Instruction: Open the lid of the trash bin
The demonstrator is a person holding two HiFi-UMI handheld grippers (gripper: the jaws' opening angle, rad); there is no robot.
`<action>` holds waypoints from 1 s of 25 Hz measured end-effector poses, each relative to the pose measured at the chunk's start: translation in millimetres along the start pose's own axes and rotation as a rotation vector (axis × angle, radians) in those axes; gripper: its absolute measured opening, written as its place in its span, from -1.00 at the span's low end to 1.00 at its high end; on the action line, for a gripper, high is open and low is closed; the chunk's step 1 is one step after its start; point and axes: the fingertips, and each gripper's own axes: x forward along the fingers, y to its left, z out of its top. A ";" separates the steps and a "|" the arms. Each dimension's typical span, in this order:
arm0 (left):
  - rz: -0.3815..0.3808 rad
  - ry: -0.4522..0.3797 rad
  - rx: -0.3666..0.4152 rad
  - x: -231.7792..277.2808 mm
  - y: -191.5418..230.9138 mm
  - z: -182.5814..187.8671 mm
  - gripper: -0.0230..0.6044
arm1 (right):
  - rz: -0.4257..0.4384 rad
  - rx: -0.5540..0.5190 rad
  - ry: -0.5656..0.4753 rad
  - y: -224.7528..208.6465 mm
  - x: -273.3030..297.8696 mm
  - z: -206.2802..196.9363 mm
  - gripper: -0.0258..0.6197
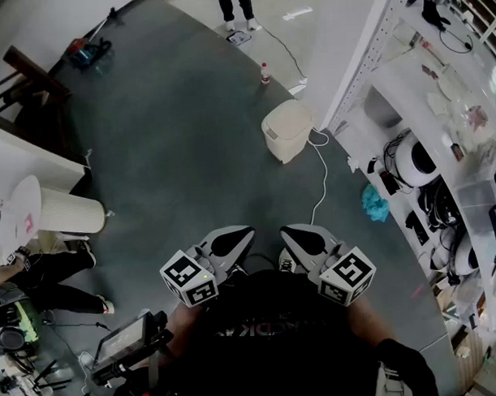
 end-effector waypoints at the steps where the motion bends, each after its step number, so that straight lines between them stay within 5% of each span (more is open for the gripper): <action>1: -0.001 -0.002 -0.001 0.8 0.1 0.0 -0.93 | -0.001 0.000 0.000 -0.7 -0.2 0.2 -0.90; 25: -0.024 0.014 0.026 4.2 -2.8 0.0 -0.92 | -0.024 0.008 -0.045 -12.4 -7.4 10.9 -0.90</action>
